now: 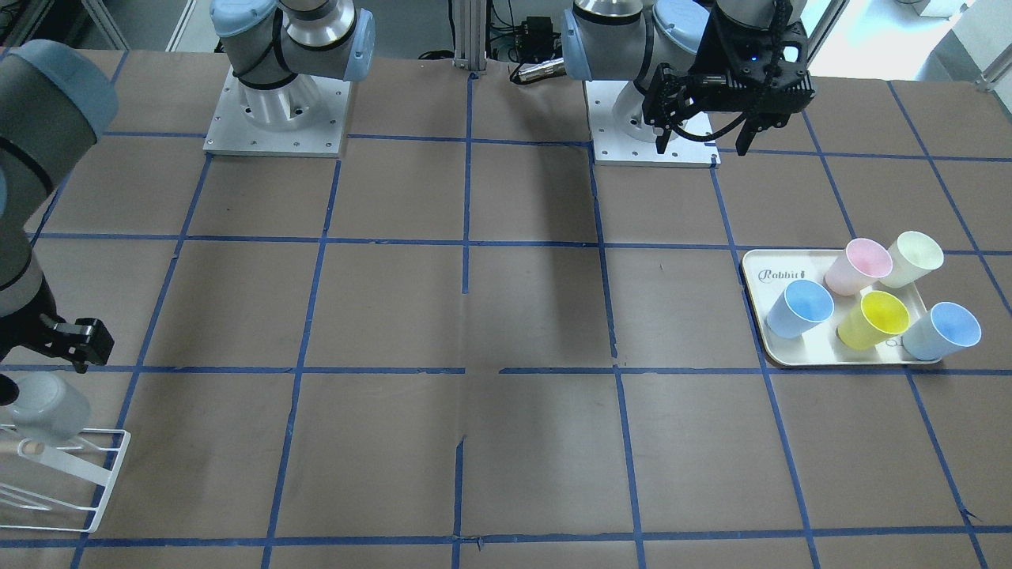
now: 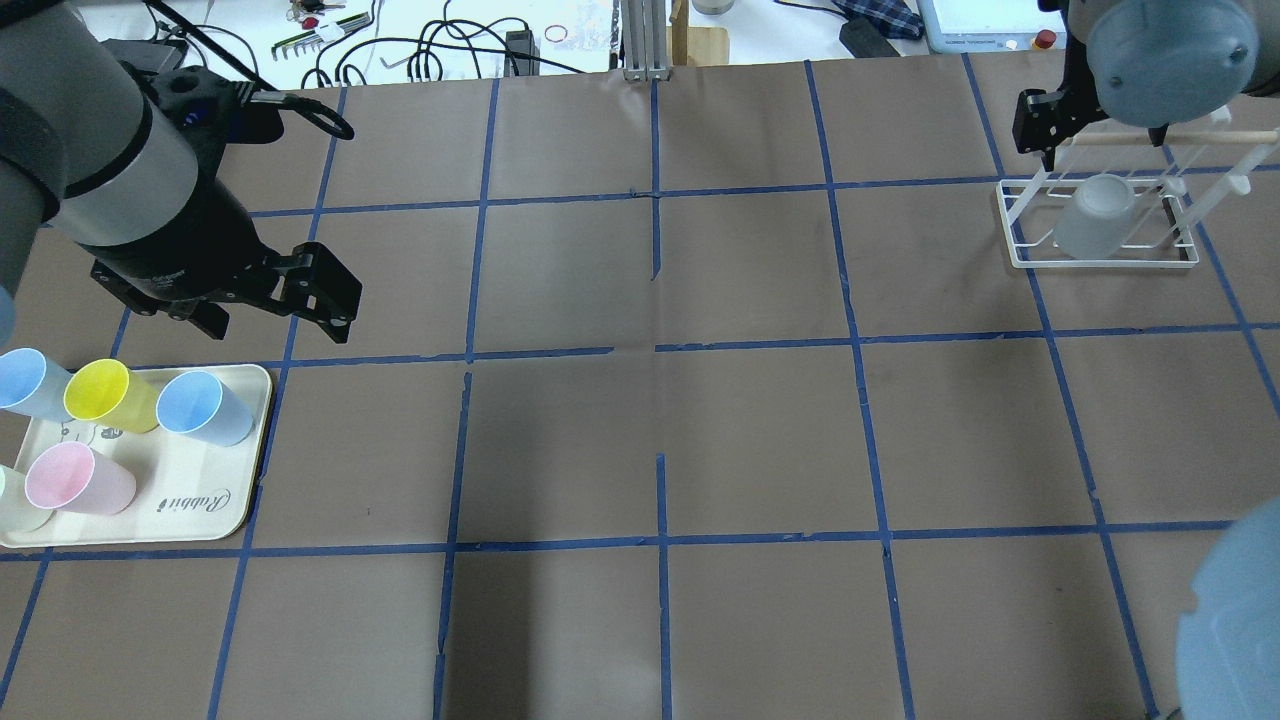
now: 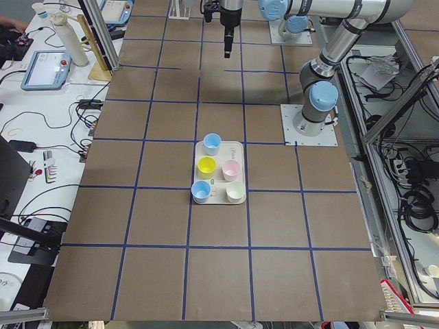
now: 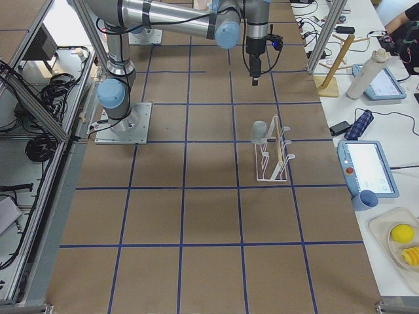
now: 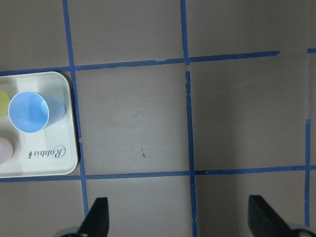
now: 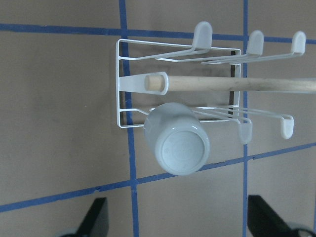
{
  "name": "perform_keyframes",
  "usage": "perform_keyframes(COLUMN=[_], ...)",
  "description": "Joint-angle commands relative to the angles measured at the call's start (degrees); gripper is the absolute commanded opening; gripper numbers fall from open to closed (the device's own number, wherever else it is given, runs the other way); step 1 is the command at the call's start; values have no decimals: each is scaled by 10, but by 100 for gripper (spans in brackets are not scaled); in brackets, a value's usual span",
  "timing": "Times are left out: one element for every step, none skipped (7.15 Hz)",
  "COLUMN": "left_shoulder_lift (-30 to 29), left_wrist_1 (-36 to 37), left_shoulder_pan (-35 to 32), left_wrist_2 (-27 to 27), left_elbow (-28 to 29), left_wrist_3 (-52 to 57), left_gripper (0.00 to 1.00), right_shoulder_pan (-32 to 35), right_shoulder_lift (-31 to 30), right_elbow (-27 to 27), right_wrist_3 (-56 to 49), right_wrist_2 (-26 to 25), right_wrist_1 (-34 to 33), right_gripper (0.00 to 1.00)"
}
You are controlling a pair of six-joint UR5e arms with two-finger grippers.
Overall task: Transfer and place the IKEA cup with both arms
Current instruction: 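Lower the right gripper over the white cup on the wire rack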
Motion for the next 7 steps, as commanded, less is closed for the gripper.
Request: perform_keyframes(left_shoulder_lift=[0, 0, 0, -1, 0, -1, -1], left_wrist_1=[0, 0, 4, 4, 4, 5, 5], left_shoulder_pan=[0, 0, 0, 0, 0, 0, 0], left_wrist_2=[0, 0, 1, 0, 1, -3, -4], left_elbow=[0, 0, 0, 0, -1, 1, 1], left_wrist_3=[0, 0, 1, 1, 1, 0, 1], left_gripper=[100, 100, 100, 100, 100, 100, 100], right_shoulder_pan=[-29, -35, -35, -36, -36, -36, -36], right_shoulder_lift=[34, 36, 44, 48, 57, 67, 68], right_elbow=[17, 33, 44, 44, 44, 44, 44], right_wrist_3=[-33, -48, -49, -48, -49, -50, -52], right_wrist_2=[0, 0, 0, 1, 1, 0, 1], right_wrist_1=[-47, -79, -95, -95, -101, -108, -112], right_gripper=[98, 98, 100, 100, 100, 100, 100])
